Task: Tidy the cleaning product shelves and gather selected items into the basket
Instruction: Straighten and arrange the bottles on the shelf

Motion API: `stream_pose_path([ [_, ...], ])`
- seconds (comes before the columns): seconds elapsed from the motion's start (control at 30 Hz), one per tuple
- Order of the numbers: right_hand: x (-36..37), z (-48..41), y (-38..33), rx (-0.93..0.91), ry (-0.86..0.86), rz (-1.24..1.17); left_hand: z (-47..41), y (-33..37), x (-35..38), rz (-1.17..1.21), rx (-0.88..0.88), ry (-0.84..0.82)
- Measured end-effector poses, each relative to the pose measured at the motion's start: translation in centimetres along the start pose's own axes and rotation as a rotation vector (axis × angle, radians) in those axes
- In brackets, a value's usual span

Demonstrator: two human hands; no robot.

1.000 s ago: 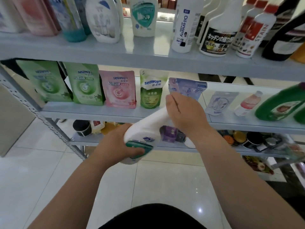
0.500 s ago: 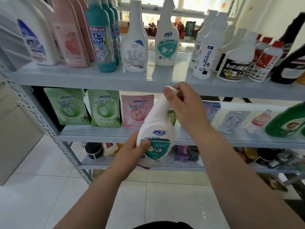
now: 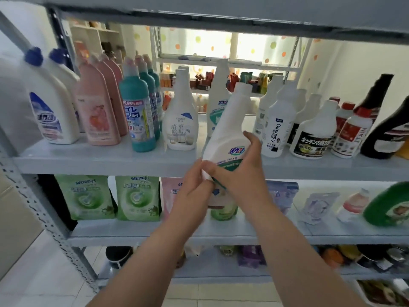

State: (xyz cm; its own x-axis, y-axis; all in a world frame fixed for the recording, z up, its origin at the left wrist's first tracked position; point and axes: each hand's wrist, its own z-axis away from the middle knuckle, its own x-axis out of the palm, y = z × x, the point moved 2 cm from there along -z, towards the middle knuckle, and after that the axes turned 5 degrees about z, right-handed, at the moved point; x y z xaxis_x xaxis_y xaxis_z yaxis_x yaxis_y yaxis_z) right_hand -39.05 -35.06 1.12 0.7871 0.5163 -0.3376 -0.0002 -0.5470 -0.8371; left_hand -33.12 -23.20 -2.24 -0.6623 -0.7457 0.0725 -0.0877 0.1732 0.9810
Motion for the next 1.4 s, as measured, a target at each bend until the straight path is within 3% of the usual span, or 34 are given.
stream_pose_path([
  [0.17, -0.7, -5.9, -0.7, -0.114, 0.093, 0.038, -5.1, 2.5, 0.5, -0.22, 0.141, -0.032],
  [0.3, -0.4, -9.6, 0.5, -0.132, 0.151, 0.047, -7.9, 0.4, -1.5, -0.925, 0.324, 0.092],
  [0.43, 0.4, -12.4, 2.1, -0.135, 0.179, 0.112, -9.0, -2.3, -3.4, -1.337, 0.307, 0.082],
  [0.63, 2.0, -14.3, 4.2, -0.106, 0.188, 0.146, -9.4, -4.7, -4.0, -1.504, 0.411, 0.081],
  [1.07, 5.1, -15.7, 4.5, -0.056, 0.253, 0.184, -10.2, -5.8, -4.3, -1.504, 0.473, 0.088],
  [1.27, 4.7, -14.5, 4.1, -0.001, 0.193, 0.225, -9.9, -5.5, -4.5, -1.534, 0.456, 0.06],
  [1.4, 3.1, -10.6, 5.4, -0.046, 0.135, 0.457, -9.6, -5.2, -4.5, -1.542, 0.441, 0.048],
])
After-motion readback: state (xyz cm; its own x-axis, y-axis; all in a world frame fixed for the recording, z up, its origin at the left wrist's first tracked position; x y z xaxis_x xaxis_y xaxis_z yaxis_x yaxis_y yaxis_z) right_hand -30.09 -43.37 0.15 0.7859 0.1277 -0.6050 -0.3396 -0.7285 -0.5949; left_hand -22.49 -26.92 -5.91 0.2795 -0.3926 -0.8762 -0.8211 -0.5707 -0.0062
